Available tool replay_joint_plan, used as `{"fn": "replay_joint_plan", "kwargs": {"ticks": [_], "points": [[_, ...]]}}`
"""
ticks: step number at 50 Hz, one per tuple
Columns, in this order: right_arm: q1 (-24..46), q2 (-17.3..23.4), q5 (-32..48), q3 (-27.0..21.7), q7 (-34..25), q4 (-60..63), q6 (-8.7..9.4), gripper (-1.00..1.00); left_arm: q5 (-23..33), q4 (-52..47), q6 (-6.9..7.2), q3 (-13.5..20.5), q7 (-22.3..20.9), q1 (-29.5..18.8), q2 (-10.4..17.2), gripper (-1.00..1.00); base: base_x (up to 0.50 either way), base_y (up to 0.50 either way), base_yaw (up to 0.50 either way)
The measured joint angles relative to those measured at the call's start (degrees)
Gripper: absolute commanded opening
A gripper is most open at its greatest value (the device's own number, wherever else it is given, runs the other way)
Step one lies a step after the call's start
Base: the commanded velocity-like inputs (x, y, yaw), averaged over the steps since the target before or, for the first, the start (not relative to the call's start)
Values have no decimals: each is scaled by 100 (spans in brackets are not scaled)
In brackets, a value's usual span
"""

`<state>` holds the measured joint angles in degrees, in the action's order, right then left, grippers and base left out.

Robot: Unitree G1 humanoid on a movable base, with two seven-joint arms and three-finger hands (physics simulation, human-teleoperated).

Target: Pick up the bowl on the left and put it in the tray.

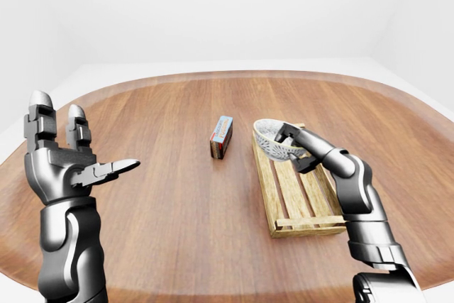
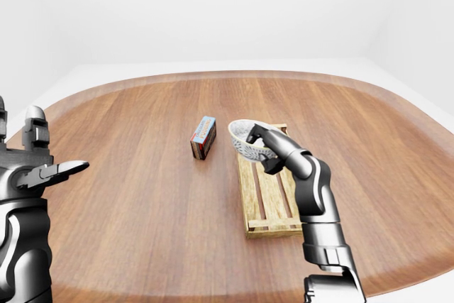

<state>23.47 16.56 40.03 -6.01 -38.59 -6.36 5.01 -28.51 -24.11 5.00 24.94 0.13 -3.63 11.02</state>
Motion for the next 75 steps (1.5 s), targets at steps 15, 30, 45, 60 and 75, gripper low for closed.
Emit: {"fn": "replay_joint_plan", "kwargs": {"ticks": [15,30,45,60,75], "points": [[-23,97,-38,-5,380,-314,0,-100,6,-30,0,-1,-4,15,-12,100,0,0,0],[-11,168,331,5,695,-529,0,-100,26,-49,0,-22,-18,31,-36,100,0,0,0],[65,99,830,94,988,-849,0,-100,-2,-33,0,-13,-12,11,-22,100,0,0,0],[90,-73,1068,229,1377,-1355,0,-100,-22,-39,0,-7,-3,7,-14,100,0,0,0],[72,-155,1133,292,1605,-1573,0,-100,-27,-83,0,-5,9,17,-18,100,0,0,0]]}}
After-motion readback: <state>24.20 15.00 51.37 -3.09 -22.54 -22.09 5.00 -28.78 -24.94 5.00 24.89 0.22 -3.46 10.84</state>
